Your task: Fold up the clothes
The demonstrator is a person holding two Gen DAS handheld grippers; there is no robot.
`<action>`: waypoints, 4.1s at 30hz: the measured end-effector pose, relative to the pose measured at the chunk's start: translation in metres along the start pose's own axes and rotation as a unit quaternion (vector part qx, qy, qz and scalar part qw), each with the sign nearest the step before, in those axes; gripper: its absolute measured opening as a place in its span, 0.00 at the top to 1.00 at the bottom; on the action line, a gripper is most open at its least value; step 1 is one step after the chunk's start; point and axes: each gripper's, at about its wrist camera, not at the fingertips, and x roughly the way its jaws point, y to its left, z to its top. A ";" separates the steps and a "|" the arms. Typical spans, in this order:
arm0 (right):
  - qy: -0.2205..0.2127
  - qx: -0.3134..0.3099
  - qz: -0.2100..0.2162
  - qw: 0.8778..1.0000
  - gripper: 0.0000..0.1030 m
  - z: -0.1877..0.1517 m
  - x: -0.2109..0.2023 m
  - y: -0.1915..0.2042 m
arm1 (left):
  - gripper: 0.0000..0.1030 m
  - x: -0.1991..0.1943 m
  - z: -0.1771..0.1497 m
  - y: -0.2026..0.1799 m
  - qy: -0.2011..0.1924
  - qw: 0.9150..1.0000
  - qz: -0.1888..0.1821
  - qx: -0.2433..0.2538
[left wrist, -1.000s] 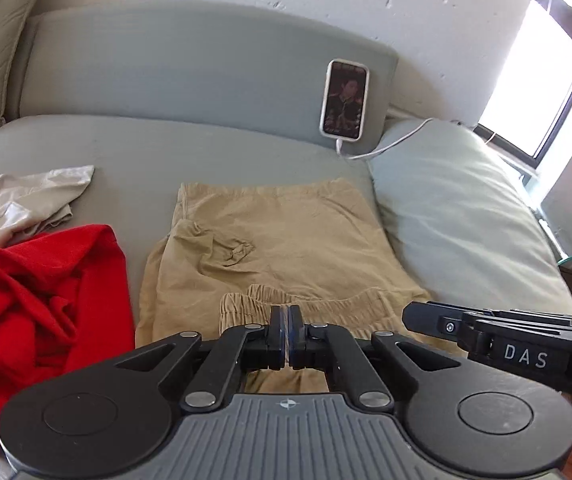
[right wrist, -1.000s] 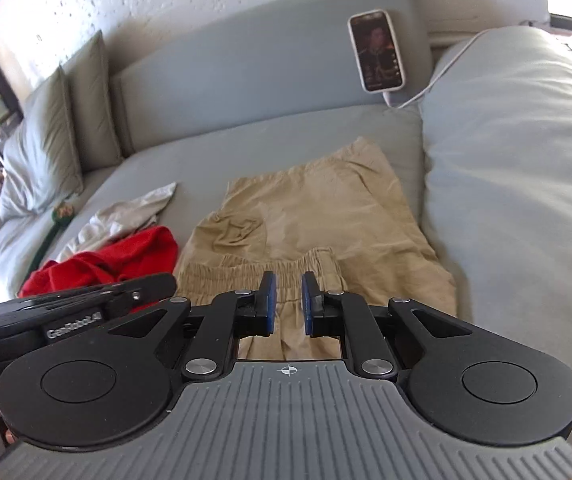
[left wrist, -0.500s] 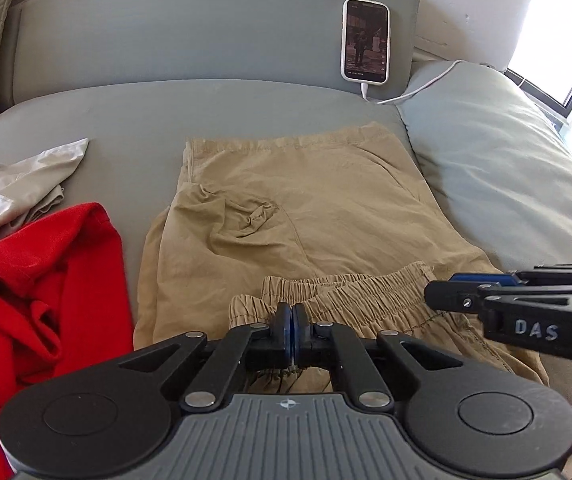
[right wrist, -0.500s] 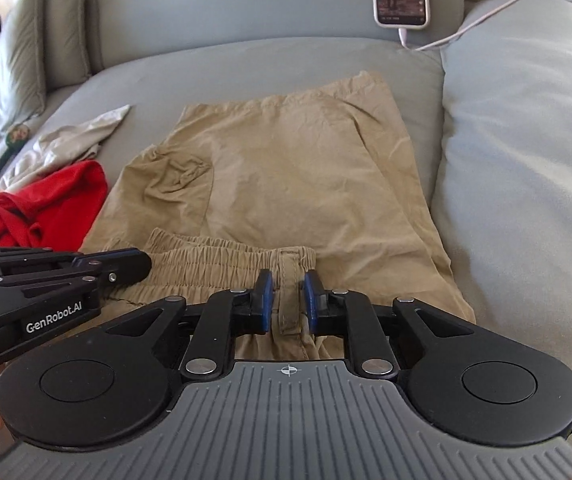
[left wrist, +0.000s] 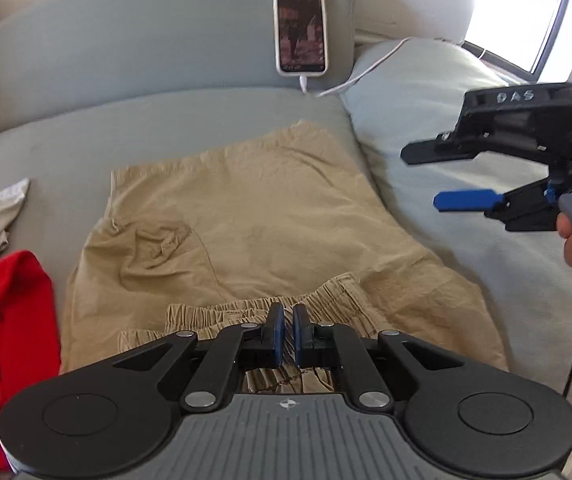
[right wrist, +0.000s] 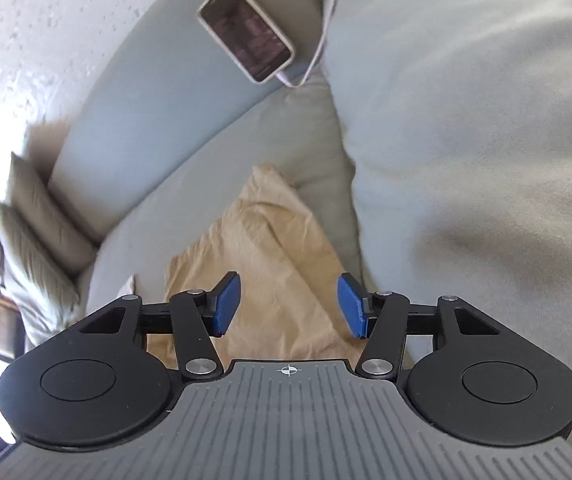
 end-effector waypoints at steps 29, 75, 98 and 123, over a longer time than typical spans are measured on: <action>-0.030 -0.122 0.088 0.988 0.95 0.052 0.112 0.048 | 0.90 0.020 0.000 0.027 0.016 0.997 -0.059 -0.038; -0.131 -0.286 -0.020 0.949 0.61 -0.206 -0.173 0.054 | 0.98 -0.104 -0.137 0.029 -0.034 0.996 -0.078 0.013; -0.003 -0.354 -0.147 0.924 0.74 -0.259 -0.084 0.053 | 0.64 -0.065 -0.040 0.135 -0.057 0.964 -0.053 -0.254; -0.075 -0.124 -0.055 0.988 0.57 -0.156 -0.147 0.033 | 0.98 -0.096 -0.090 0.114 -0.169 0.969 -0.026 -0.180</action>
